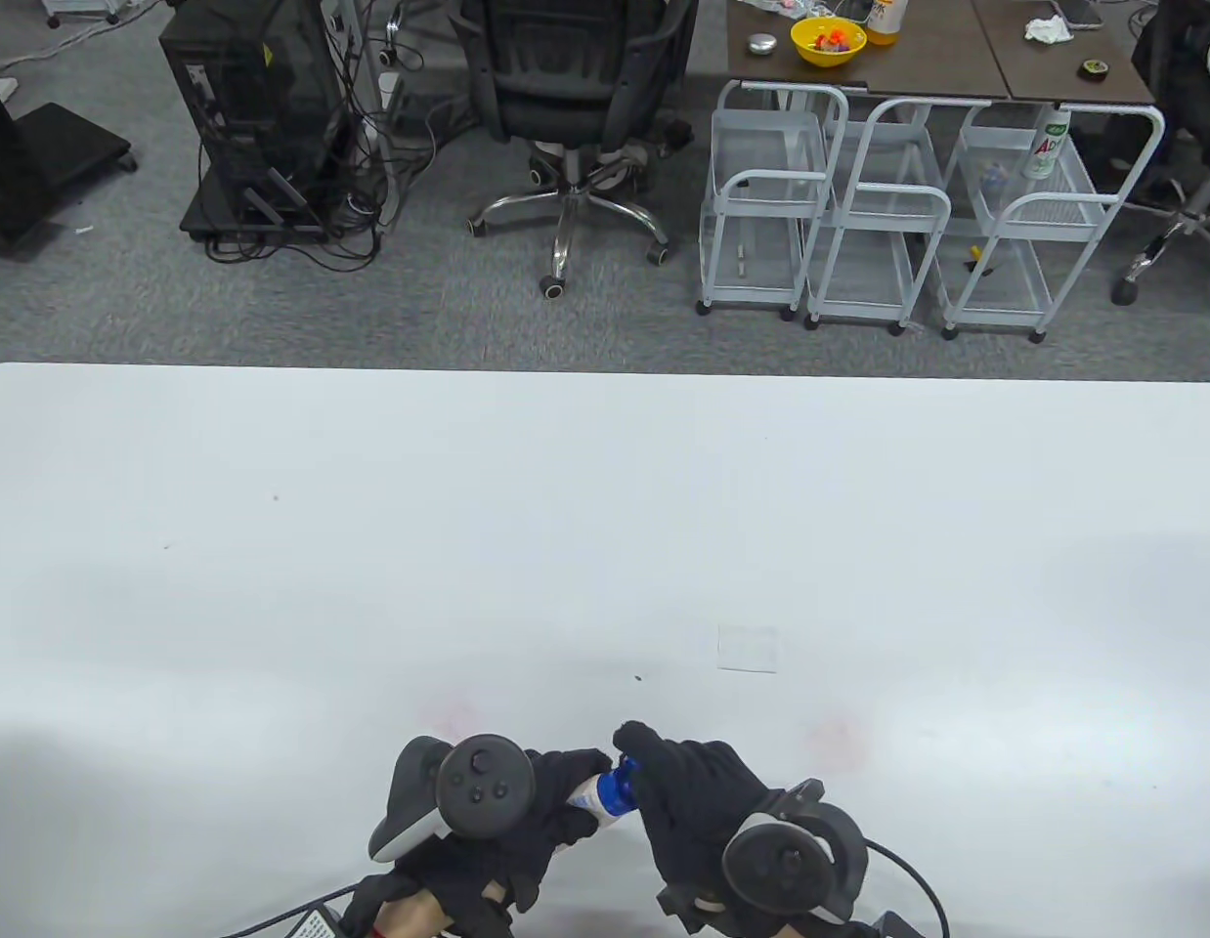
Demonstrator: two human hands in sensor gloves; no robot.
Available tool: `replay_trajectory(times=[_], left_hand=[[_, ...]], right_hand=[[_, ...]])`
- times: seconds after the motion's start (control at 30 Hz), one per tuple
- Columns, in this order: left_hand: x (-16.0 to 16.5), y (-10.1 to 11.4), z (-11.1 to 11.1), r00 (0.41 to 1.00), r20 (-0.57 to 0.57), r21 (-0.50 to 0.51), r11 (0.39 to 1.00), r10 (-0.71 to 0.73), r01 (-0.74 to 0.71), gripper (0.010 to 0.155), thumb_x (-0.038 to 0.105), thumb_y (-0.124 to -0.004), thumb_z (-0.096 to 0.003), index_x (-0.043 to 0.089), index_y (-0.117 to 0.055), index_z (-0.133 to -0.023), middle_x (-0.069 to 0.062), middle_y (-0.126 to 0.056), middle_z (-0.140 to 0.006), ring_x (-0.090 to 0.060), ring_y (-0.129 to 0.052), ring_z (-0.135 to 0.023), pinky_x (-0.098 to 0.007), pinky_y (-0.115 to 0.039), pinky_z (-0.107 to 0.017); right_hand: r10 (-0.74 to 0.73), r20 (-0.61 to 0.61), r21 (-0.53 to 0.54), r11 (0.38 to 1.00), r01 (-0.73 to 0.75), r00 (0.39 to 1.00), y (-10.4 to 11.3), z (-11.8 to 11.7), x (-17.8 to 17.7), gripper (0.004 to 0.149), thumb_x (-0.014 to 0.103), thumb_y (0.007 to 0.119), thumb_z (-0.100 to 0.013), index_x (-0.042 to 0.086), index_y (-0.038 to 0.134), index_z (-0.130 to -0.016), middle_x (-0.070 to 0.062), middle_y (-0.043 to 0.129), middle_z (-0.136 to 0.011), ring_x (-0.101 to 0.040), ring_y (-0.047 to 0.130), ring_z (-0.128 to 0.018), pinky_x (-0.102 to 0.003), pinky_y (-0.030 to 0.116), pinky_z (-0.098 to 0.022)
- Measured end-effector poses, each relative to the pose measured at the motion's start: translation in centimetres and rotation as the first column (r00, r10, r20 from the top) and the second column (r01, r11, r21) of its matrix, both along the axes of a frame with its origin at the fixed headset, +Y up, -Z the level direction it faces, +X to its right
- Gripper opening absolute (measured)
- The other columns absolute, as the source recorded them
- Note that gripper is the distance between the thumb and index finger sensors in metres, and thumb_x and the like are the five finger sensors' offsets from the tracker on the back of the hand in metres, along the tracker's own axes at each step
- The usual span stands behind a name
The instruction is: Squeeze hand cream onto cotton pad
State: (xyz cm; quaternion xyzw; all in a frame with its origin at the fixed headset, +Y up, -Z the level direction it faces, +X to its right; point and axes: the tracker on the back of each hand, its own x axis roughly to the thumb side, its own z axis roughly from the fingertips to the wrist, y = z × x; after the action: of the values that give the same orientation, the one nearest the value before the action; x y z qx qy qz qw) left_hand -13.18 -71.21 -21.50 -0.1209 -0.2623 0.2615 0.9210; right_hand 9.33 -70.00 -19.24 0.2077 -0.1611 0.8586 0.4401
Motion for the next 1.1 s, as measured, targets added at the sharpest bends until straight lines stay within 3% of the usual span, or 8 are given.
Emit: replay_trajectory(times=[0.03,0.27,0.57,0.63,0.73,0.83,1.1], left_hand=[[0.0,0.1,0.0,1.0,0.015,-0.051,0.999,0.008,-0.007,0.06,0.047,-0.07,-0.0377,0.04,-0.064,-0.097,0.022,-0.093,-0.083,-0.004,-0.099,-0.067,-0.04,-0.081,-0.064],[-0.3,-0.3,-0.3,0.999,0.028,-0.092,0.995,0.041,-0.038,0.06,0.046,-0.072,-0.0372,0.039,-0.066,-0.097,0.02,-0.094,-0.082,-0.006,-0.1,-0.066,-0.042,-0.08,-0.064],[-0.7,-0.7,-0.7,0.99,0.052,-0.214,0.97,0.128,-0.114,0.059,0.047,-0.073,-0.0379,0.044,-0.065,-0.096,0.021,-0.093,-0.085,-0.007,-0.098,-0.071,-0.044,-0.077,-0.066],[-1.3,-0.8,-1.1,0.985,0.027,-0.241,0.958,0.168,-0.156,0.058,0.046,-0.073,-0.0379,0.044,-0.065,-0.096,0.019,-0.091,-0.087,-0.009,-0.096,-0.074,-0.046,-0.076,-0.067],[-2.4,-0.9,-1.6,0.97,-0.031,-0.283,0.928,0.243,-0.241,0.056,0.044,-0.074,-0.0378,0.042,-0.067,-0.094,0.015,-0.089,-0.089,-0.014,-0.093,-0.082,-0.05,-0.071,-0.069],[-3.2,-0.8,-2.1,0.953,-0.066,-0.299,0.905,0.296,-0.302,0.056,0.043,-0.074,-0.0382,0.039,-0.066,-0.094,0.012,-0.086,-0.09,-0.019,-0.092,-0.088,-0.05,-0.071,-0.069],[-5.2,-0.2,-2.6,0.936,-0.197,-0.147,0.936,0.29,-0.321,0.056,0.041,-0.076,-0.0373,0.037,-0.067,-0.093,0.009,-0.089,-0.088,-0.014,-0.106,-0.07,-0.044,-0.084,-0.058]], right_hand=[[-0.019,-0.004,-0.044,0.999,0.019,1.0,-0.1,-0.4,0.2,0.055,0.038,0.068,-0.045,0.006,0.086,-0.086,-0.014,0.103,-0.064,-0.031,0.112,-0.036,-0.054,0.085,-0.04],[-0.143,-0.04,-0.223,0.966,0.131,0.989,-1.3,-1.8,1.1,0.054,0.04,0.069,-0.045,0.008,0.087,-0.085,-0.013,0.104,-0.063,-0.031,0.111,-0.036,-0.054,0.085,-0.041],[-0.179,-0.026,-0.31,0.937,0.163,0.983,-2.1,-2.5,1.8,0.054,0.041,0.07,-0.045,0.011,0.087,-0.087,-0.014,0.102,-0.067,-0.035,0.11,-0.042,-0.056,0.083,-0.044],[-0.199,-0.002,-0.307,0.933,0.188,0.98,-2.0,-2.6,2.3,0.055,0.041,0.07,-0.046,0.012,0.085,-0.089,-0.015,0.1,-0.073,-0.038,0.108,-0.05,-0.058,0.08,-0.047],[-0.157,0.042,-0.269,0.949,0.163,0.987,-1.4,-2.6,3.6,0.059,0.045,0.073,-0.046,0.016,0.078,-0.096,-0.016,0.089,-0.088,-0.046,0.093,-0.076,-0.062,0.072,-0.054],[-0.096,0.082,-0.222,0.968,0.112,0.992,-0.8,-2.4,4.8,0.06,0.046,0.075,-0.045,0.018,0.076,-0.099,-0.016,0.081,-0.096,-0.049,0.083,-0.086,-0.064,0.068,-0.059],[0.193,0.17,-0.094,0.979,-0.179,0.966,3.2,-1.3,6.2,0.063,0.042,0.087,-0.043,0.024,0.074,-0.102,-0.012,0.073,-0.105,-0.049,0.072,-0.099,-0.066,0.059,-0.067]])
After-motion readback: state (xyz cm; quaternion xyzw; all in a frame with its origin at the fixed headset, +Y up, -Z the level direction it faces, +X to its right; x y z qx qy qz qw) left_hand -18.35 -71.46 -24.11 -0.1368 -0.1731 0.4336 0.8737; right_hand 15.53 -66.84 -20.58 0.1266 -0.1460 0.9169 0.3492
